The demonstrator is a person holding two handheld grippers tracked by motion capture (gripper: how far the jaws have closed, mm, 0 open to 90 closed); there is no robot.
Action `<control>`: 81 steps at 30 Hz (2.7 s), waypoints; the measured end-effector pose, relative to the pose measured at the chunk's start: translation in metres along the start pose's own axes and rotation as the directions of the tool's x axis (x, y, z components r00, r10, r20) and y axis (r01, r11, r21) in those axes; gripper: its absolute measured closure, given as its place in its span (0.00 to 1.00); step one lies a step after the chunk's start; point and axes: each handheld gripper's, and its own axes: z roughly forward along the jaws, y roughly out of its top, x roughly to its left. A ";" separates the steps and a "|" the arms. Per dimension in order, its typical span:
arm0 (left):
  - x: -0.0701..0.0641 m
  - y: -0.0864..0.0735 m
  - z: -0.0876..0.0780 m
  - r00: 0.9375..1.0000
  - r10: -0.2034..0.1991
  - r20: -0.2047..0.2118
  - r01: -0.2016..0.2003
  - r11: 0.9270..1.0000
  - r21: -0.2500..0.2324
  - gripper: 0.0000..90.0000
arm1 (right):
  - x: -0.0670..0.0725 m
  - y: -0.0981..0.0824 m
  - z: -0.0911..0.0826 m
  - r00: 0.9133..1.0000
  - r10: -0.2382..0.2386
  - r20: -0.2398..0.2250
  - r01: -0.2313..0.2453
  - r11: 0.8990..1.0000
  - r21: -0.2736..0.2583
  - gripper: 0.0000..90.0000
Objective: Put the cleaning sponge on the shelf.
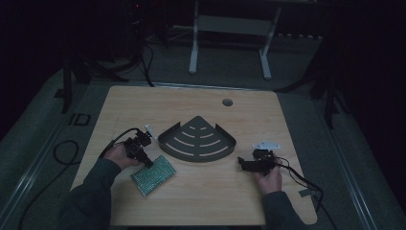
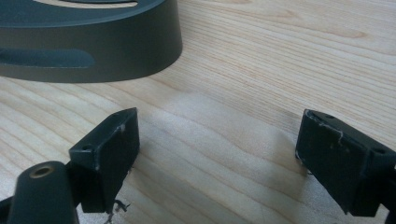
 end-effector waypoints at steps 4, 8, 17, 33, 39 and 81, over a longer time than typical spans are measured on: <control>0.002 0.001 0.000 1.000 -0.017 0.014 0.016 1.000 0.013 0.90 | 0.000 0.000 0.000 1.000 0.000 0.000 0.000 1.000 0.000 0.14; 0.001 0.003 0.000 1.000 -0.019 0.013 0.019 1.000 0.022 0.92 | 0.000 0.000 0.000 1.000 0.000 0.000 0.000 1.000 0.000 0.15; -0.004 0.009 -0.002 1.000 -0.020 -0.024 0.022 0.998 0.062 1.00 | 0.000 0.000 0.000 1.000 0.000 0.000 0.000 1.000 0.000 0.15; -0.008 0.006 -0.024 0.998 -0.038 -0.040 0.038 0.999 0.012 1.00 | 0.000 0.000 0.000 1.000 0.000 0.000 0.000 1.000 0.000 0.15; -0.014 0.006 -0.033 0.998 -0.027 -0.058 0.027 1.000 -0.003 1.00 | 0.000 0.000 0.000 1.000 0.000 0.000 0.000 1.000 0.000 0.15; -0.019 0.031 -0.086 0.996 -0.018 -0.088 0.009 0.995 -0.097 1.00 | 0.000 0.000 0.000 1.000 0.001 0.000 -0.001 1.000 0.001 0.15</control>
